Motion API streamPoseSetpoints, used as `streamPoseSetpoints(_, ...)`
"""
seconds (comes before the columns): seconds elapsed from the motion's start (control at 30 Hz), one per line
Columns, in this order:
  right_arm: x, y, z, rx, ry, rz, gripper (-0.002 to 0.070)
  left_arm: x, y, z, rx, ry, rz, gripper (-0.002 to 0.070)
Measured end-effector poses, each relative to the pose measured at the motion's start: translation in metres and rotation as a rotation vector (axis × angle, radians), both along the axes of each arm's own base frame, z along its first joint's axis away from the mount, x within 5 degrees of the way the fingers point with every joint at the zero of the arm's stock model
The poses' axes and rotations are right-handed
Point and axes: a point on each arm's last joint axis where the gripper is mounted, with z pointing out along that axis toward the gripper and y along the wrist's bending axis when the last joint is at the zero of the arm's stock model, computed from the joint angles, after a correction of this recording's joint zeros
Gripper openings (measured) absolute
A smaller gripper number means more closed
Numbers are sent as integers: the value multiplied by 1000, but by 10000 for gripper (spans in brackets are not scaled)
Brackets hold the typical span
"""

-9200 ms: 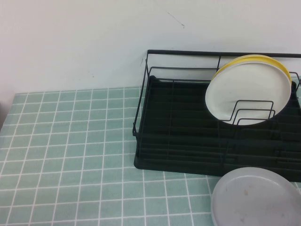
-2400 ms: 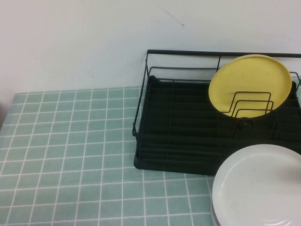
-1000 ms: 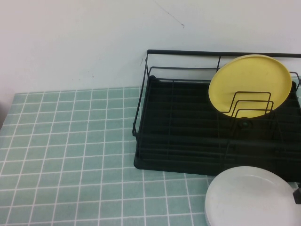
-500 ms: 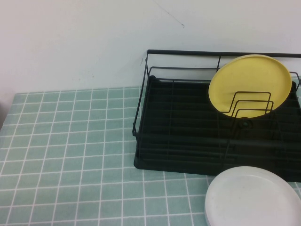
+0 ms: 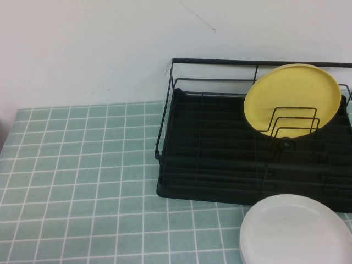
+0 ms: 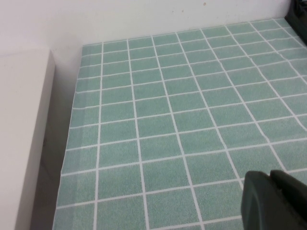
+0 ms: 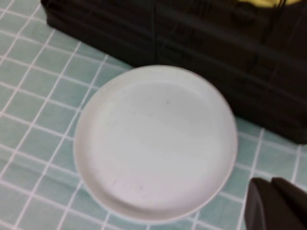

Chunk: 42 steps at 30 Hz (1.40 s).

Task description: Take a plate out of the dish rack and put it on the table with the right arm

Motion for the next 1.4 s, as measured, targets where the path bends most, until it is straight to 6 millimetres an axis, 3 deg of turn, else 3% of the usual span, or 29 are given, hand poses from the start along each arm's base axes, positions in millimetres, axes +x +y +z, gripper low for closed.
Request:
streamPoseSetpoints(0.13,-4,-2,4,-32,-115,-1,0,0,0,0,0,0,0,-4)
streamPoseSetpoints(0.23,-7,-6,-7,-41,-289,-58,0,0,0,0,0,0,0,-4)
streamPoseSetpoints(0.37,-15,-14,-45,-70,-513,-143,0,0,0,0,0,0,0,-4)
streamPoseSetpoints(0.57,-26,-20,-93,-82,-645,-205,0,0,0,0,0,0,0,-4)
streamPoseSetpoints(0.73,-32,-20,-118,-76,-684,-218,0,0,0,0,0,0,0,-4)
streamPoseSetpoints(1.4,-38,-15,-137,-85,-494,-148,0,0,0,0,-2,0,1,-4)
